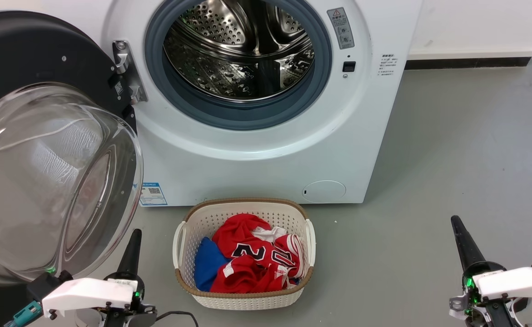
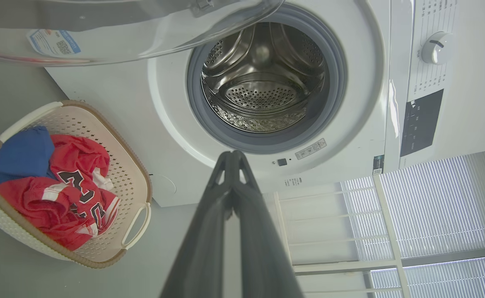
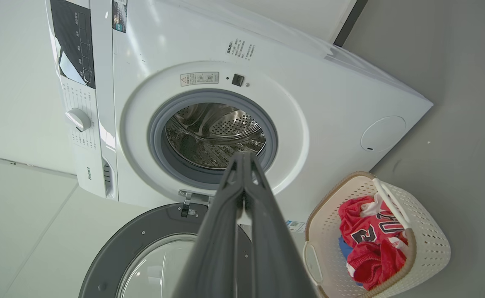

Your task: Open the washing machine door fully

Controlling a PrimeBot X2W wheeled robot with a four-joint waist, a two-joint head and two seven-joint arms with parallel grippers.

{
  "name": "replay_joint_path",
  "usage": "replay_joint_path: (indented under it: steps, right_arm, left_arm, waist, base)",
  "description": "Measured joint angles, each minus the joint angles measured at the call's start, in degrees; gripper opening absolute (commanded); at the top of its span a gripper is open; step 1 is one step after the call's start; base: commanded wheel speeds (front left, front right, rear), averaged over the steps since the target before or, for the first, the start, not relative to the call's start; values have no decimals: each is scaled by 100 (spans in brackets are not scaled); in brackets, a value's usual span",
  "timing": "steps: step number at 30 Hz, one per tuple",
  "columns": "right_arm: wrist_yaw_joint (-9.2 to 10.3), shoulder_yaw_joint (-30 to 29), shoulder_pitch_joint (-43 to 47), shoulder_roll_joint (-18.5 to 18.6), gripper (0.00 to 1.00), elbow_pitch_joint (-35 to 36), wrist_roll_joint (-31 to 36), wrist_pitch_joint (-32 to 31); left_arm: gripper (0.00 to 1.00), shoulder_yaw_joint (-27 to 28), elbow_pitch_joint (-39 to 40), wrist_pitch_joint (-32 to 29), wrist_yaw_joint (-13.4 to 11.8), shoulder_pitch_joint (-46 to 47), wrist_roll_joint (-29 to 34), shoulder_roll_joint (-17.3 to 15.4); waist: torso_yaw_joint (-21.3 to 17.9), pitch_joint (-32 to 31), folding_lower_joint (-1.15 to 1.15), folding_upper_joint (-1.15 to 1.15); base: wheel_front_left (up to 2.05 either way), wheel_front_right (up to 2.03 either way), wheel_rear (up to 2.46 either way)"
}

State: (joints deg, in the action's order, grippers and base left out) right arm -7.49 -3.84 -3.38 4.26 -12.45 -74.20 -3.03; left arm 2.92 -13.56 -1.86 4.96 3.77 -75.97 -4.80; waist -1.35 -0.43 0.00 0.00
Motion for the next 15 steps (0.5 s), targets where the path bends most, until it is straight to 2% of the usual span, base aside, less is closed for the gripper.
replay_joint_path:
  steps: [15]
  right_arm:
    - [0, -93, -101, -43, 0, -58, -715, -113]
  left_arm:
    - [0, 142, -20, -179, 94, 78, -634, 75]
  waist:
    - [48, 21, 0, 0]
  base:
    - [0, 0, 0]
